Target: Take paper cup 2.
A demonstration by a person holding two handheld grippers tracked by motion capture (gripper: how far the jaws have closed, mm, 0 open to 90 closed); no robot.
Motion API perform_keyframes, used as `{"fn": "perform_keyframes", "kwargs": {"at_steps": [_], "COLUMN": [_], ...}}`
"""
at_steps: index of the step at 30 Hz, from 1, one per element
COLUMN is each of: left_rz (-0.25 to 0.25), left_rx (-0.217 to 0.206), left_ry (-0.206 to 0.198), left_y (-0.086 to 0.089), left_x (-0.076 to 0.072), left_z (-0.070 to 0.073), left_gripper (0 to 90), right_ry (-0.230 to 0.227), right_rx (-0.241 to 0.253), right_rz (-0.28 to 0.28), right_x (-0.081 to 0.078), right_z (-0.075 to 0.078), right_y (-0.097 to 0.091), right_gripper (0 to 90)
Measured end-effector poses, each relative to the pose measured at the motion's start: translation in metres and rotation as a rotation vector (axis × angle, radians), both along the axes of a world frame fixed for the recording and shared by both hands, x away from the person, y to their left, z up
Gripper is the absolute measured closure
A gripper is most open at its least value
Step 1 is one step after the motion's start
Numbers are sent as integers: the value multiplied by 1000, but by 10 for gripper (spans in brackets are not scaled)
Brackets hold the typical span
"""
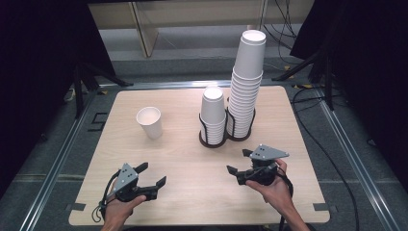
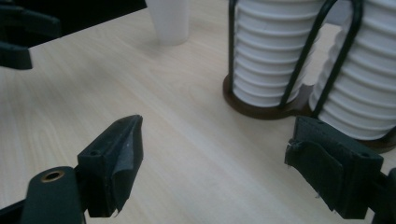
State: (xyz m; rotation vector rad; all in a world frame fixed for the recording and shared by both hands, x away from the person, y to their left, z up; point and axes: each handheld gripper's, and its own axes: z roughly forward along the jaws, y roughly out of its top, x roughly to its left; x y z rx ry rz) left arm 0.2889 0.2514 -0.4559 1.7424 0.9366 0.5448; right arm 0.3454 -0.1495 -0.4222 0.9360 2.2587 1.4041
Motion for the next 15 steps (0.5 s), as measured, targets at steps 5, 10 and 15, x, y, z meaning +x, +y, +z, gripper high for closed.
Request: {"fn": "perform_keyframes", "kwargs": {"at_steps": [5,10,15], "left_rz": [-2,-35,-54], "left_rx": [13,26,2], "left_ry": [9,11,-7], "left_y": [1,-2,-1], "left_x": [-7,-11,-10], "left_z": [-2,-4,-4], "left_gripper": [142,142,142], "right_ry": [2,-5,-51], "right_rx": [15,36,61], "right_rz": [-36,-74,-99], "right_x": [8,18,30], "right_z": [9,23,45], "right_y": [-10,-20,-28], "right_gripper": [177,158,157]}}
